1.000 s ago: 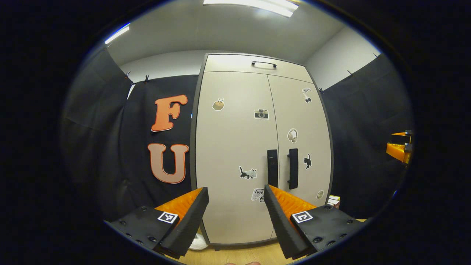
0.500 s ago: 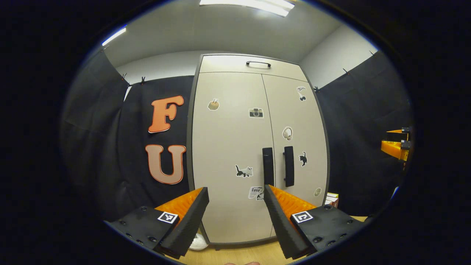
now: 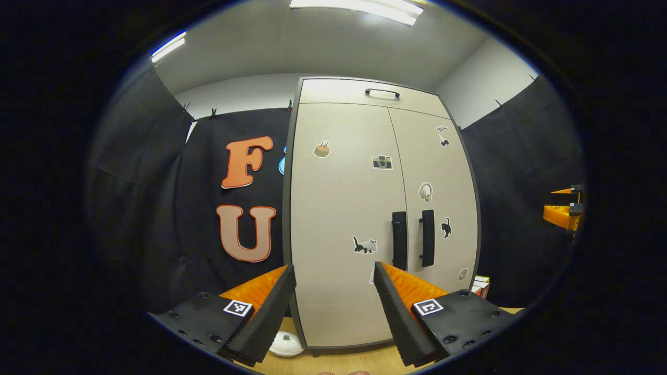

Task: Open the right door of the double-door shoe cabinet with the right hand, and open the left door with the left hand.

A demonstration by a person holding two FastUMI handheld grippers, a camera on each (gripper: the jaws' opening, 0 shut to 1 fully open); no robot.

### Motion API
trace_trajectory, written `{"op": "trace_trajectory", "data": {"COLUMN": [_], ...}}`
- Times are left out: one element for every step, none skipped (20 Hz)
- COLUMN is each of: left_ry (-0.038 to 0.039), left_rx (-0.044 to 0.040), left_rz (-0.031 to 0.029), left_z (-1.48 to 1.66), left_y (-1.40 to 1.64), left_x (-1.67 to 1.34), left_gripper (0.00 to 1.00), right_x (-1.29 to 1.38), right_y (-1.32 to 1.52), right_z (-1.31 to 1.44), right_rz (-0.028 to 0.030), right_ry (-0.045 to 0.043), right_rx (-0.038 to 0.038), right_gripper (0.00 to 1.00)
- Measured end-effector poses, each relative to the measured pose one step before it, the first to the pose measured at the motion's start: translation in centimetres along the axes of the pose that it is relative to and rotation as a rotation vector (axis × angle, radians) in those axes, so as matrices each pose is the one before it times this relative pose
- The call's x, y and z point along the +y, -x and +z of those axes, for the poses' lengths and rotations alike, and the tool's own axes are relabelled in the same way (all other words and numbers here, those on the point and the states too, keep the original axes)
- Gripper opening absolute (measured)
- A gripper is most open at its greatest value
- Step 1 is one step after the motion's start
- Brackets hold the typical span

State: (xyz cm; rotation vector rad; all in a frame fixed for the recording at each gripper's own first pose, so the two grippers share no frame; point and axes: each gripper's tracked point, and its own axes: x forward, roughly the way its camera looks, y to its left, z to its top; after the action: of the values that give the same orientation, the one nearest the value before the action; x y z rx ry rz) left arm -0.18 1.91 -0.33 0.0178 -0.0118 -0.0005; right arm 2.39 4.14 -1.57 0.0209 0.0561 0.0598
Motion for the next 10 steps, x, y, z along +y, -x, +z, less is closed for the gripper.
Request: {"op": "trace_trajectory", "data": {"left_ry": [0.00404, 0.00119, -0.00229, -0.00326, -0.00524, -0.00568, -0.00308, 0.004, 0.00423, 0.00234], "left_rx": [-0.00134, -0.00165, 0.00133, 0.00064, 0.00291, 0.00183, -0.00049, -0.00026, 0.00382, 0.00484], "left_rz": [0.0044, 0.00637, 0.00869, 0.00747, 0.00845, 0.00961, 0.00518, 0.00444, 0.00209, 0.00507], "left_z": [0.048, 0.067, 0.047, 0.022, -0.021, -0.051, -0.003, -0.183, -0.319, -0.327], "left_y": [-0.144, -0.138, -0.127, -0.113, 0.002, -0.039, 0.085, 0.0, 0.082, -0.016], "left_x": [0.478, 0.488, 0.533, 0.464, 0.433, 0.501, 0.322, 0.296, 0.309, 0.334], "left_gripper": [0.97, 0.96, 0.96, 0.96, 0.96, 0.96, 0.97, 0.97, 0.96, 0.97], "right_x": [0.359, 0.448, 0.667, 0.754, 0.76, 0.769, 0.836, 0.962, 1.111, 1.129], "right_y": [-0.437, -0.522, -0.746, -0.636, -0.818, -0.774, -0.83, -0.919, -0.855, -0.856], "right_z": [-0.084, -0.303, -0.609, -0.6, -0.264, -0.283, -0.351, -0.4, -0.402, -0.245], "right_rz": [-0.00107, 0.00213, 0.00816, 0.01326, 0.01259, 0.01217, 0.01438, 0.01646, 0.02271, 0.02227], "right_ry": [0.00188, -0.00184, -0.00714, -0.01175, -0.01266, -0.01036, -0.00788, -0.00711, -0.01052, -0.0125], "right_rx": [-0.00436, 0.00193, 0.01408, 0.0157, 0.01074, 0.00762, 0.00413, 0.00834, 0.00877, 0.0087], "right_gripper": [0.89, 0.89, 0.89, 0.89, 0.89, 0.89, 0.89, 0.9, 0.89, 0.89]}}
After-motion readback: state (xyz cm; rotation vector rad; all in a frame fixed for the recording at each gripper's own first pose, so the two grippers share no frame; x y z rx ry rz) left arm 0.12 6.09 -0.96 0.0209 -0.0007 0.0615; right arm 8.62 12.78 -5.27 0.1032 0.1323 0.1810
